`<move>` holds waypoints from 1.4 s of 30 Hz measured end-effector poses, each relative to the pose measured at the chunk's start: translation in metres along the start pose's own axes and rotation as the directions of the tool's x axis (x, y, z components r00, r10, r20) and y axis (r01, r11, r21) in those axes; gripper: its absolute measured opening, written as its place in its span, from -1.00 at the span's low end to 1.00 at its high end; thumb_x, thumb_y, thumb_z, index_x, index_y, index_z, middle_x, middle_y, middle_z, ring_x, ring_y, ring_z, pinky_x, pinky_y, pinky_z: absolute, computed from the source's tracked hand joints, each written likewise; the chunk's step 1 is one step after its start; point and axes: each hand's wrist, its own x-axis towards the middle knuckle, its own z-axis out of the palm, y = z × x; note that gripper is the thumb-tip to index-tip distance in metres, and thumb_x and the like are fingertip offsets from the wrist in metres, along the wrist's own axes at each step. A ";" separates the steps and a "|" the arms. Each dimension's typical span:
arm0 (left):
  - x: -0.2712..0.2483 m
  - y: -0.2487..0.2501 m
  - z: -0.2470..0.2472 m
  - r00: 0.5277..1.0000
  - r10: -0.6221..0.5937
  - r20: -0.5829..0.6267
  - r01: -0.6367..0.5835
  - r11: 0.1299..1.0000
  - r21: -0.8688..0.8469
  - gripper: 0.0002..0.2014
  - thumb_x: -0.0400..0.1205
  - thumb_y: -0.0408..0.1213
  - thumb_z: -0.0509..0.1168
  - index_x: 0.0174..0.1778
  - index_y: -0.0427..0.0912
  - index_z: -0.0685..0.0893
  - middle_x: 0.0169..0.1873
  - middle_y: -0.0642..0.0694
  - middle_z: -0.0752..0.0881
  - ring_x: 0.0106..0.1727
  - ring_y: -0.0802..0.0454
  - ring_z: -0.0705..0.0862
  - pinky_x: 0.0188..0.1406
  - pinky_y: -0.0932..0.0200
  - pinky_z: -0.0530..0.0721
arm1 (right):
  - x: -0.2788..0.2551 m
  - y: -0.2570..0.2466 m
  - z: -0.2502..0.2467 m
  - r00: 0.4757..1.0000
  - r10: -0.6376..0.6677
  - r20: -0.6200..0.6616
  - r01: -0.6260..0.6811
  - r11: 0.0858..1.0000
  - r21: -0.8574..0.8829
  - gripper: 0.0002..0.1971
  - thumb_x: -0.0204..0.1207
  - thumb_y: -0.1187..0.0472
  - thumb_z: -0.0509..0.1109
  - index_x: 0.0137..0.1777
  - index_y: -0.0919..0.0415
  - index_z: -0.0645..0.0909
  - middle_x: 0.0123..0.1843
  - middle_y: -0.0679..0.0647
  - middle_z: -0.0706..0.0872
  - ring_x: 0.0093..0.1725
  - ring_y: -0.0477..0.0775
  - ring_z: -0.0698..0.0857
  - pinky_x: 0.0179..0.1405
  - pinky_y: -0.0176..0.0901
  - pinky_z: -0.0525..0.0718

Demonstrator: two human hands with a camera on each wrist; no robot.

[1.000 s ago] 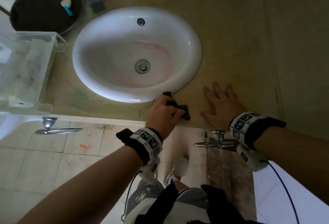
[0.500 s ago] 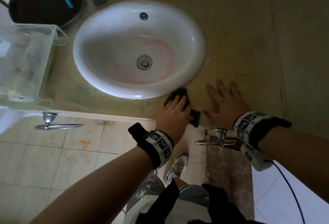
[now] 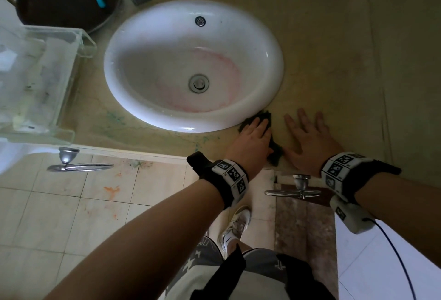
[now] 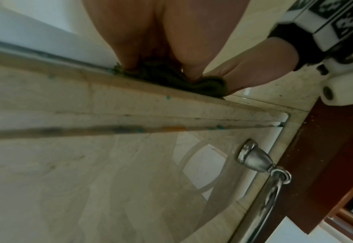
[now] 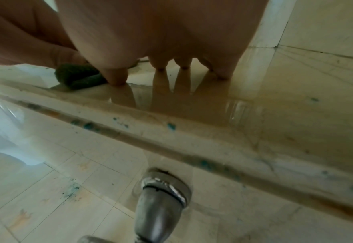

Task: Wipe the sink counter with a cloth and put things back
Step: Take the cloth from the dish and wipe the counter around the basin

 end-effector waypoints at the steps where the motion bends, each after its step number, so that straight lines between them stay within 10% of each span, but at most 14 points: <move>1: 0.000 -0.002 0.000 1.000 -0.010 -0.016 0.010 1.000 -0.015 -0.42 0.72 -0.11 0.11 0.63 -0.23 0.16 0.66 -0.16 0.06 0.68 -0.12 -0.04 0.64 0.00 -0.06 | 0.000 0.000 0.000 1.000 -0.002 -0.003 0.002 1.000 -0.002 -0.16 0.52 -0.30 0.14 0.63 -0.26 -0.33 0.71 -0.05 -0.32 0.66 0.39 -0.28 0.65 0.26 -0.04; 13: -0.097 -0.070 -0.001 0.940 -0.268 -0.212 0.249 0.962 -0.114 -0.49 0.66 -0.16 0.24 0.53 -0.23 0.40 0.56 -0.13 0.38 0.62 -0.07 0.25 0.55 0.19 -0.01 | -0.001 0.001 0.001 1.000 -0.005 -0.017 0.005 1.000 0.015 -0.15 0.50 -0.37 0.11 0.64 -0.26 -0.31 0.71 -0.06 -0.31 0.66 0.39 -0.26 0.65 0.25 -0.08; 24: -0.001 0.006 0.000 0.999 -0.025 -0.027 0.024 1.000 -0.020 -0.44 0.72 -0.13 0.09 0.63 -0.20 0.17 0.66 -0.09 0.08 0.68 -0.05 -0.02 0.62 0.07 -0.09 | -0.001 0.000 0.003 1.000 -0.005 -0.020 0.005 1.000 -0.006 -0.17 0.53 -0.31 0.10 0.63 -0.24 -0.34 0.71 -0.04 -0.32 0.66 0.39 -0.26 0.65 0.25 -0.04; 42: -0.100 -0.085 -0.003 0.958 -0.152 -0.243 0.120 0.983 -0.141 -0.58 0.70 -0.33 0.17 0.50 -0.24 0.45 0.55 -0.15 0.40 0.61 -0.13 0.27 0.59 0.15 -0.02 | 0.002 0.003 0.006 1.000 0.026 -0.002 -0.026 0.999 -0.024 -0.16 0.51 -0.35 0.10 0.63 -0.26 -0.34 0.71 -0.07 -0.30 0.66 0.38 -0.21 0.66 0.24 -0.06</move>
